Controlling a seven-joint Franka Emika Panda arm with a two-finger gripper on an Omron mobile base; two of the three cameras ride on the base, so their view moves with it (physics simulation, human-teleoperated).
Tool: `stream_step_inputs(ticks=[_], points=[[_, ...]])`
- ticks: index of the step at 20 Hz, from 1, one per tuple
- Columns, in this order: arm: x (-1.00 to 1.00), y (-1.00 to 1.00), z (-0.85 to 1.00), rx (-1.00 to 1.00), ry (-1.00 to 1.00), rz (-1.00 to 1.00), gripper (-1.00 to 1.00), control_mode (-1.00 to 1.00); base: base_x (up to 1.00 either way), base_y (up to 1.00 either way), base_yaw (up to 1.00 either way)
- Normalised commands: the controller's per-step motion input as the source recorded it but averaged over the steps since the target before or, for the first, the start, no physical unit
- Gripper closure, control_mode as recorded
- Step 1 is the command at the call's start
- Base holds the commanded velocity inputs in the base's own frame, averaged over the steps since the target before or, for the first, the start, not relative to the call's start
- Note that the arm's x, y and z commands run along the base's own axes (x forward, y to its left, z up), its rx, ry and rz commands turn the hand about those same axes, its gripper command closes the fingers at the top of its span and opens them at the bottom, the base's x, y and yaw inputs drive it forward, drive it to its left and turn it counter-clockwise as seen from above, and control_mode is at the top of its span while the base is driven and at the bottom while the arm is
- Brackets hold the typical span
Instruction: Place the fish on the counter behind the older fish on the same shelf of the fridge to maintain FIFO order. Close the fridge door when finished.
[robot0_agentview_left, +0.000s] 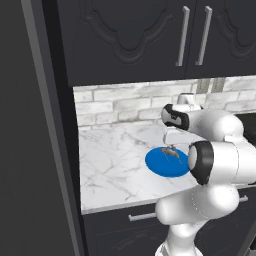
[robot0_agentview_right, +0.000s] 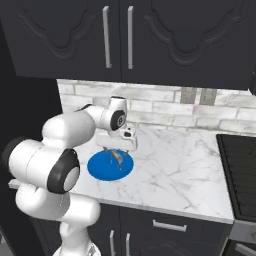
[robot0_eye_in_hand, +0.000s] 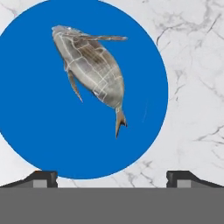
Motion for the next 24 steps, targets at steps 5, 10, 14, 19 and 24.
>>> stream_step_inputs(ticks=[5, 10, 14, 19, 24], points=[[0.13, 0.00, -0.37, -0.03, 0.00, 0.01, -1.00, -1.00, 0.00, 0.00, 0.00], [0.13, 0.00, -0.41, -0.01, -0.01, 0.01, -1.00, -1.00, 0.00, 0.00, 0.00], [0.18, 0.00, -0.40, -0.02, -0.02, 0.01, -1.00, -1.00, 0.00, 0.00, 0.00], [0.12, 0.00, -0.35, -0.01, -0.06, 0.01, -1.00, -1.00, 0.00, 0.00, 0.00], [0.29, 0.00, -0.28, 0.00, -0.05, 0.03, -1.00, -1.00, 0.00, 0.00, 0.00]])
